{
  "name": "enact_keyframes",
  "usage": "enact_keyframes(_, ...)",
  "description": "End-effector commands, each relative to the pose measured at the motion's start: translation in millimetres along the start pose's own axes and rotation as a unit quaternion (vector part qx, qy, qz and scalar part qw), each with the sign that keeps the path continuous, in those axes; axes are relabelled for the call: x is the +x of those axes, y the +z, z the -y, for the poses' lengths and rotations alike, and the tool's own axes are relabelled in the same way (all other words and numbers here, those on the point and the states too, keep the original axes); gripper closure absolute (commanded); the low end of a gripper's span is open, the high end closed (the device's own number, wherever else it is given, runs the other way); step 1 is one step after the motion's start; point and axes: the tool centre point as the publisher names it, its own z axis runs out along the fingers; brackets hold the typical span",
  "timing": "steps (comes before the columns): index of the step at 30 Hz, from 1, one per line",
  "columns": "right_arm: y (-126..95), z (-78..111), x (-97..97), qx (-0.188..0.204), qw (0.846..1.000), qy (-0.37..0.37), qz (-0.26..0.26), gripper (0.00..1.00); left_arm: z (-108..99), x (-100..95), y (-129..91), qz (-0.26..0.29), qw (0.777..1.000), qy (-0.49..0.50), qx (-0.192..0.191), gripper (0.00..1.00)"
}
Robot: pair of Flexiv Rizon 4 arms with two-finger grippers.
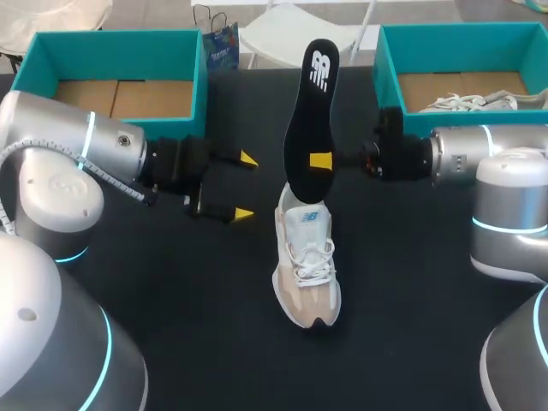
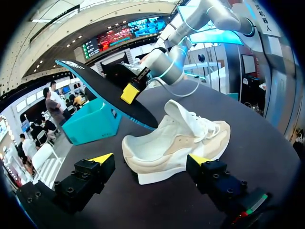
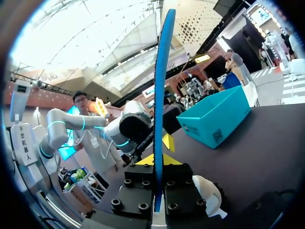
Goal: Take the shoe out of the shoebox, open the shoe tongue, remove and reinsert the insole, then place the shoe into the shoebox
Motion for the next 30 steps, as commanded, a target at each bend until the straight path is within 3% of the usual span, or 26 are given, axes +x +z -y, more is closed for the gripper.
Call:
enact_keyframes(1, 4.7, 3.3, -5.2, -0.006, 1.000, -0.013, 0.010, 1.00, -1.4, 2.2, 6.4, -0.010, 1.000, -0.003, -0.009, 0.00)
enact_keyframes(10, 12.4, 15.1, -19.7, 0.003, 1.000, -0.011, 0.004, 1.00, -15.5, 15.0, 35.4, -0.024, 0.999, -0.032, -0.019, 0.00)
enact_keyframes(27, 12.3, 16.0, -19.3, 0.003, 1.000, -0.013, 0.004, 1.00, -16.6, 15.8, 37.0, -0.023, 0.999, -0.033, -0.021, 0.00)
enact_keyframes(28, 15.2, 31.1, -22.1, 0.028, 1.000, 0.003, 0.003, 1.00, -23.2, 16.5, 47.6, -0.014, 0.998, -0.053, -0.026, 0.00)
enact_keyframes(30, 15.2, 31.1, -22.1, 0.028, 1.000, 0.003, 0.003, 1.00, -23.2, 16.5, 47.6, -0.014, 0.998, -0.053, -0.026, 0.00)
